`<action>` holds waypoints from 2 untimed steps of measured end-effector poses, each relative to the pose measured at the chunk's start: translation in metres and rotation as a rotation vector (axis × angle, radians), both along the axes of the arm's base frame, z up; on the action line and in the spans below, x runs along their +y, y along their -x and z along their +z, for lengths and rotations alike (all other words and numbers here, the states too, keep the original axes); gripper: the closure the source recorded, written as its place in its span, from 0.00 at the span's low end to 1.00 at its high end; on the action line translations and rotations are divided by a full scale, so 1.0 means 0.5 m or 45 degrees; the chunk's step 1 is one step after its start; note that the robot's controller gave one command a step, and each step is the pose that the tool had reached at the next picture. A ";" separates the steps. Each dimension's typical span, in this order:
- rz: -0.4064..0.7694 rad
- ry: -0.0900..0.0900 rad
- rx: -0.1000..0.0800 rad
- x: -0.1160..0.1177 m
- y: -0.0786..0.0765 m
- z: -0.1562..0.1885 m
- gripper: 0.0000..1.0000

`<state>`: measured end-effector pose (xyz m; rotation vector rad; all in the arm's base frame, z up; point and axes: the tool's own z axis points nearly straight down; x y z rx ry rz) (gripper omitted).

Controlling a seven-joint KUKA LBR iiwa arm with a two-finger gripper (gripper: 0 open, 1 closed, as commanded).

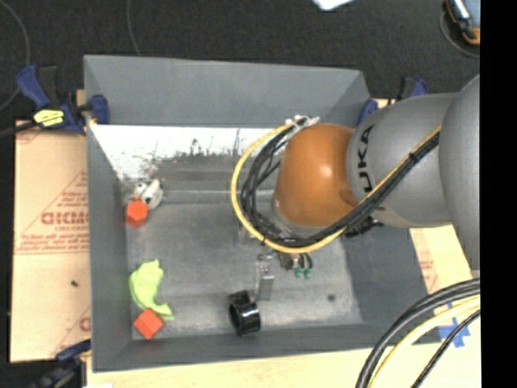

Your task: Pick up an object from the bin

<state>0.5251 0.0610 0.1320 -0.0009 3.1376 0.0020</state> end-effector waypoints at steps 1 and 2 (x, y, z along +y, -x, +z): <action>0.563 0.000 0.008 0.086 0.060 -0.006 0.00; 0.489 0.002 0.005 0.084 0.085 0.009 0.00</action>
Offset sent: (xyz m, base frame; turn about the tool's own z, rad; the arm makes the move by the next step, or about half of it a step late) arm -0.0427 0.0429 0.0040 -0.3832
